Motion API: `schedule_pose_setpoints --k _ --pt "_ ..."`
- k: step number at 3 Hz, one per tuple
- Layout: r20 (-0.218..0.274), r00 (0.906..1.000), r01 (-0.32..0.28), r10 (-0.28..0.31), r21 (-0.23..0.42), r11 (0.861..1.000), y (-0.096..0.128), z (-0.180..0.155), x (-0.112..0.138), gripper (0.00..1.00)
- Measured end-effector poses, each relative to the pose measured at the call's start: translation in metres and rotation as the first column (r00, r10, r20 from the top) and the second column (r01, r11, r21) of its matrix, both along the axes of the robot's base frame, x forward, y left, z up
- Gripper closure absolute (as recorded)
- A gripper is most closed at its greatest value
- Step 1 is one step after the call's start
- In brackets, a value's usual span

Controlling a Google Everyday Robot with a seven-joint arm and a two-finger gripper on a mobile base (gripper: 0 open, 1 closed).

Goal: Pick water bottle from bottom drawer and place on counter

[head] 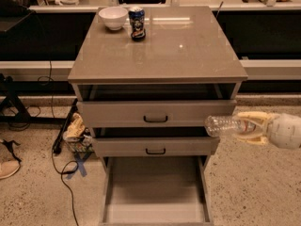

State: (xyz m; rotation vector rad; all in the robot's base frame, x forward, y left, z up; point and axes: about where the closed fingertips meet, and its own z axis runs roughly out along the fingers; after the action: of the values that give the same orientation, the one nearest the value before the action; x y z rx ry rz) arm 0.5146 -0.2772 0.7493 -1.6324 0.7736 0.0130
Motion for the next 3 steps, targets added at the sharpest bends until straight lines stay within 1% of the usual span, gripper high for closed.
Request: schedule_pose_setpoints --k 1,2,3 --pt "0.062 0.9959 -0.058 0.066 -0.115 0.992 0.009 0.052 0.011 1.0" --pt "0.084 0.9867 -0.116 0.139 -0.239 0.964 0.02 0.097 0.032 1.0" --pt "0.1 0.9831 -0.116 0.154 -0.31 0.944 0.031 0.125 0.064 1.0"
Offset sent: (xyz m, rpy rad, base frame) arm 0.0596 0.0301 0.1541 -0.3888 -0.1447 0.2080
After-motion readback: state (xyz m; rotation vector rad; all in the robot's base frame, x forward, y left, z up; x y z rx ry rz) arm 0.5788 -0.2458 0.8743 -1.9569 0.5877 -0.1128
